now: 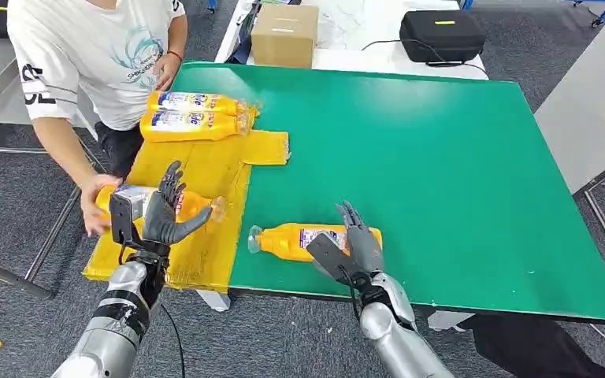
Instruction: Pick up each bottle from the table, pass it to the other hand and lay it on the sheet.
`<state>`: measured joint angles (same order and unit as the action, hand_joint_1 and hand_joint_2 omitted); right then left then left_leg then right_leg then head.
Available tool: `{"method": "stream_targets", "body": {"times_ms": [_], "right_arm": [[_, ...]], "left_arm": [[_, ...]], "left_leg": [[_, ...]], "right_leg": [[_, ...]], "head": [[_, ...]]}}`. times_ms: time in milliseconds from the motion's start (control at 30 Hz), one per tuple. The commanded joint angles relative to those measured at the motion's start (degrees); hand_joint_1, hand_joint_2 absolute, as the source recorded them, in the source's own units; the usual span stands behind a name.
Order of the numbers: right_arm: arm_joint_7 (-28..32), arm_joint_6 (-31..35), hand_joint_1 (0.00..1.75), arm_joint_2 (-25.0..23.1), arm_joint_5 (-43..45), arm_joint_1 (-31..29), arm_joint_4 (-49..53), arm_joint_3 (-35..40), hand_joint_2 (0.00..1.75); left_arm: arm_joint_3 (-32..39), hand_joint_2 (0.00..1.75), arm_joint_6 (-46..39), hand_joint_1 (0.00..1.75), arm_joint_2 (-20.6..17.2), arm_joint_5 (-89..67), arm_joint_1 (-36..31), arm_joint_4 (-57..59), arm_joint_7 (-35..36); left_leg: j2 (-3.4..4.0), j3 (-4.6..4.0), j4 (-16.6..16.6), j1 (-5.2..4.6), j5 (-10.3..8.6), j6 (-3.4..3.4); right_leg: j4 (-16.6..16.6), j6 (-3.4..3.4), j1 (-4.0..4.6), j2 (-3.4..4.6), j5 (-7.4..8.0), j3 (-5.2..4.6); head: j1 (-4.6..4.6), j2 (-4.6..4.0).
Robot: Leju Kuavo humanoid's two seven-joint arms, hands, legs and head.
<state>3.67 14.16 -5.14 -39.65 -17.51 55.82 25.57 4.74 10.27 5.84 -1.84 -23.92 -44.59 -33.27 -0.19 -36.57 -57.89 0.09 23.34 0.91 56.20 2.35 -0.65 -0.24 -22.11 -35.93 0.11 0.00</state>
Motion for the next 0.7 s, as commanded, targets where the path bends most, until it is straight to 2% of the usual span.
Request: {"method": "stream_targets", "body": {"times_ms": [33,67,167,500,633,667,700], "right_arm": [[-5.9,-4.8,0.0,5.6,-7.6,-0.2,-1.2,3.2,1.75],[-7.4,-5.8,0.0,6.6,-9.8,0.2,-0.3,3.7,1.75],[-10.4,-7.7,0.0,8.7,-14.9,-1.5,-0.9,6.0,1.75],[-11.8,-8.1,0.0,8.8,-16.8,-2.6,-0.7,6.0,1.75],[-11.9,-12.0,0.0,9.7,-17.0,-6.7,-3.6,7.1,1.75],[-11.5,-13.0,0.16,9.8,-16.7,-7.7,-4.6,7.4,1.75],[-10.5,-14.1,1.41,9.5,-15.7,-9.0,-6.2,7.5,1.75]], "left_arm": [[-0.4,1.75,-1.0,0.0,1.2,-1.0,-2.9,4.6,1.3],[0.0,1.75,-1.4,0.0,1.5,-0.8,-2.9,4.9,3.4],[-0.8,1.75,-1.9,0.0,1.3,-1.8,-2.8,5.4,4.2],[-1.0,1.75,-1.3,0.0,1.4,-1.8,-1.8,4.2,4.6],[-1.6,1.75,1.3,0.0,1.7,-1.2,-0.8,3.2,4.7],[-1.6,1.75,1.9,0.0,1.7,-0.9,-0.9,3.3,4.8],[-1.8,1.75,1.8,0.0,1.7,-0.9,-1.1,3.6,4.8]], "left_leg": [[-0.14,0.2,0.0,0.01,0.03,-0.02],[-0.14,0.23,0.0,0.01,0.04,-0.02],[-0.13,0.25,0.1,0.0,0.02,-0.02],[0.02,0.41,0.0,0.02,0.13,-0.06],[-0.03,0.27,0.0,0.0,0.05,-0.03],[0.02,0.24,0.0,0.0,0.06,-0.02],[0.08,0.36,0.0,0.0,0.13,-0.03]], "right_leg": [[0.0,-0.04,0.02,-0.14,-0.08,0.25],[-0.1,-0.03,0.01,-0.14,-0.08,0.29],[-0.1,-0.03,0.01,-0.13,-0.05,0.29],[0.0,-0.06,0.03,0.03,-0.1,0.42],[0.0,-0.03,0.01,-0.04,-0.05,0.26],[0.0,-0.03,0.01,0.02,-0.04,0.23],[0.0,-0.05,0.01,0.09,-0.09,0.33]], "head": [[0.0,0.0],[0.0,0.0],[0.0,0.0],[0.0,0.0],[0.0,0.0],[0.02,0.0],[0.0,0.0]]}}
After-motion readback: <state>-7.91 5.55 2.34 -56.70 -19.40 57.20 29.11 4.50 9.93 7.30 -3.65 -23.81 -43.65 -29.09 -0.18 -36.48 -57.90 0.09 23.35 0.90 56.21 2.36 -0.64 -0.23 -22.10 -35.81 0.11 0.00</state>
